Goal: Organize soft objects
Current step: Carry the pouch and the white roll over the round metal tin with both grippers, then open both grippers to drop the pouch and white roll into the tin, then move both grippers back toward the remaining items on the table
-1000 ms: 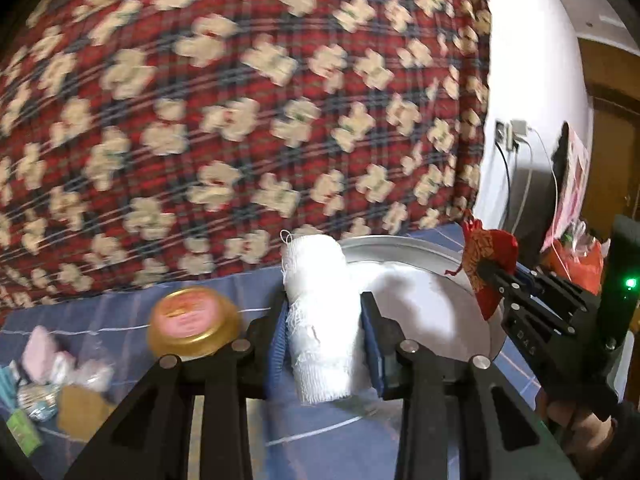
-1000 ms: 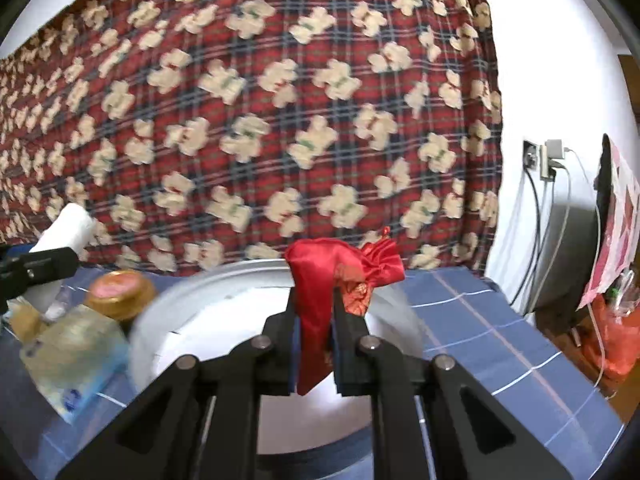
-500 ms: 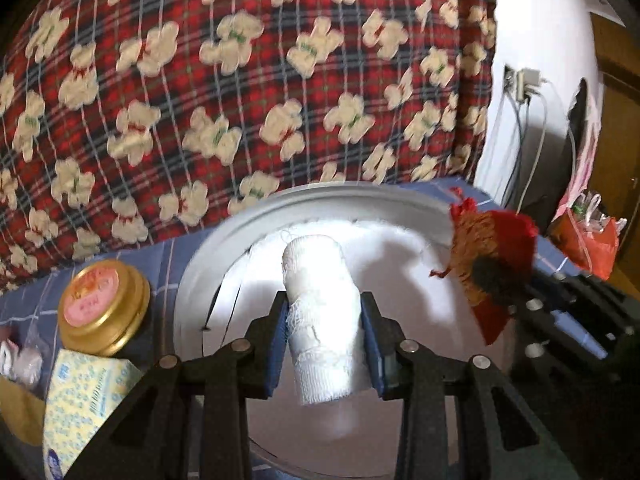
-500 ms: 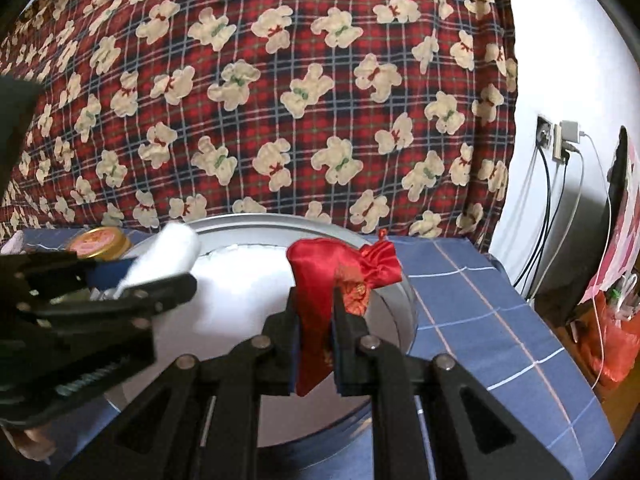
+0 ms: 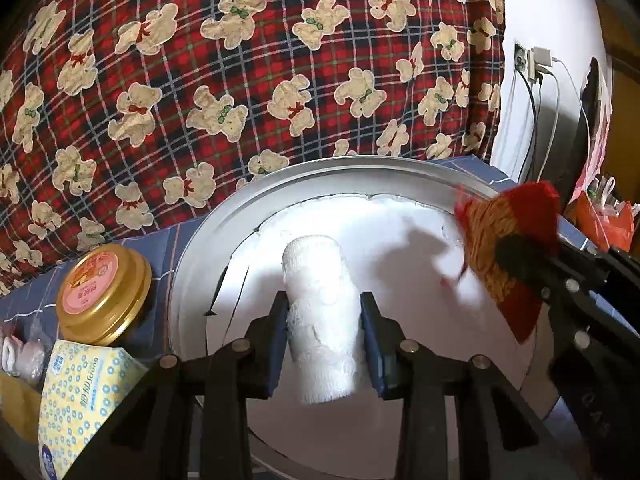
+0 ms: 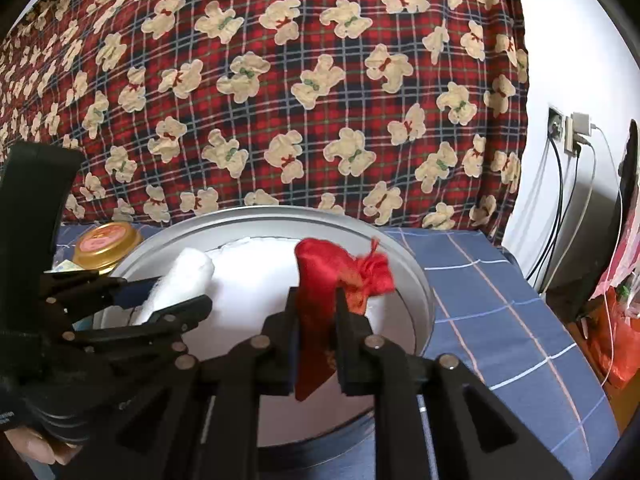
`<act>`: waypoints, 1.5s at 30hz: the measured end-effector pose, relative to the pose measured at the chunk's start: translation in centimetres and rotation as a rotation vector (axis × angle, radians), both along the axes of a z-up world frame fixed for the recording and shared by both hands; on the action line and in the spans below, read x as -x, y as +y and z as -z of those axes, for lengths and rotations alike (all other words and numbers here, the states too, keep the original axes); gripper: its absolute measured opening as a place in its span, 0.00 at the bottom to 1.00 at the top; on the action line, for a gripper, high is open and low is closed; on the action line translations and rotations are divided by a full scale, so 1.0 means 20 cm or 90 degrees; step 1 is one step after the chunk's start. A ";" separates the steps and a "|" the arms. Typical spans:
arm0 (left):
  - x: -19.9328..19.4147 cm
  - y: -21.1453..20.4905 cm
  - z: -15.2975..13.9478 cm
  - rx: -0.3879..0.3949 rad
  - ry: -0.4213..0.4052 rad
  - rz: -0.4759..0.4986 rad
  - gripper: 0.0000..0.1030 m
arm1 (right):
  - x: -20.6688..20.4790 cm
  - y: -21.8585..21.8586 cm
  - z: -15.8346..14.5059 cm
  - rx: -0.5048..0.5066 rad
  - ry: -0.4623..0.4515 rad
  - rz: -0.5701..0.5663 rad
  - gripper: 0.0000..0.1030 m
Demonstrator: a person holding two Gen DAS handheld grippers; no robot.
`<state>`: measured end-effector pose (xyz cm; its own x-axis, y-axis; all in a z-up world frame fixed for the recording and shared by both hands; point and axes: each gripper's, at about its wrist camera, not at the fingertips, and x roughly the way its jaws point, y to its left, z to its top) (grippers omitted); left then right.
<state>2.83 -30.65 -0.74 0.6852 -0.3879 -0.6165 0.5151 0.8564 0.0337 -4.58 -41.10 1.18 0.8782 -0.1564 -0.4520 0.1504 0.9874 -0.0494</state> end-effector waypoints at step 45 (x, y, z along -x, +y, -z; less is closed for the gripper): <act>0.38 0.97 -0.16 -0.037 -0.291 -0.180 0.86 | 0.35 0.27 -0.15 0.006 -0.240 0.169 0.99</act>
<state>-4.75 -11.18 2.38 0.9611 -0.1245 -0.2465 0.1875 0.9496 0.2511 -11.55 -35.69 4.27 0.9099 -0.4010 -0.1063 0.4076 0.9118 0.0491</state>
